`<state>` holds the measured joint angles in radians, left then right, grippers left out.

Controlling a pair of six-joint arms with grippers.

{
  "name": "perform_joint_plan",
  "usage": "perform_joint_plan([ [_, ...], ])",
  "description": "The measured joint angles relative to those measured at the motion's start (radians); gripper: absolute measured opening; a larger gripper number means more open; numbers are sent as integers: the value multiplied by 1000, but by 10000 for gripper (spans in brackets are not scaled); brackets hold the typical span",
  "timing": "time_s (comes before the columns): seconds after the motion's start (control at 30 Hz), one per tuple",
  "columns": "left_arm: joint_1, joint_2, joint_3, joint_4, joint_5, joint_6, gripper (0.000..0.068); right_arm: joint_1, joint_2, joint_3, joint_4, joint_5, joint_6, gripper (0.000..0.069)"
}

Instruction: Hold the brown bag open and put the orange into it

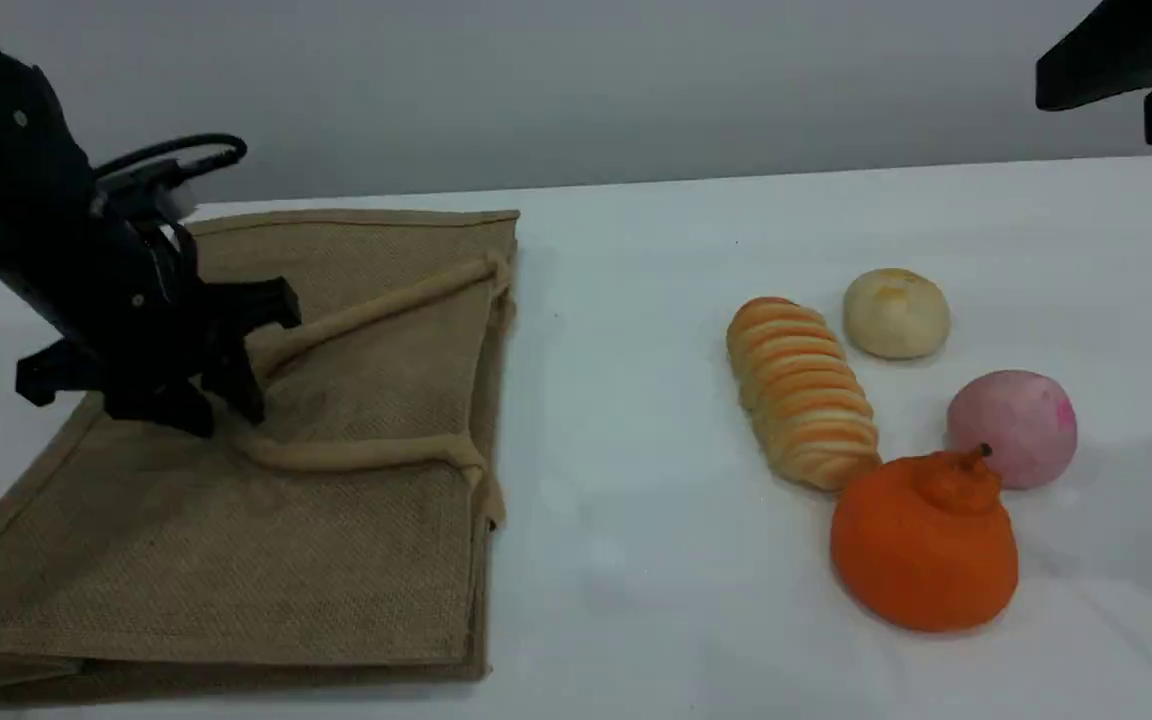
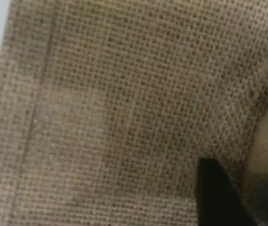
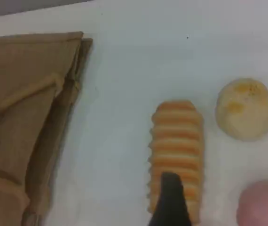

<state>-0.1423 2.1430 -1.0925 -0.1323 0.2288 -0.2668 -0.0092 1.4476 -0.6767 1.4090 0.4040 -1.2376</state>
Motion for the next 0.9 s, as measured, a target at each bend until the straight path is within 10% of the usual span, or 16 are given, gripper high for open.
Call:
perform_joint_plan([
  [0.23,0,32,-2,0,3,-1,101,0,0,0,1,19,3,475],
  [0.9,0,-74,-45,2,127,204,92,0,0,0,3,17,3,475],
])
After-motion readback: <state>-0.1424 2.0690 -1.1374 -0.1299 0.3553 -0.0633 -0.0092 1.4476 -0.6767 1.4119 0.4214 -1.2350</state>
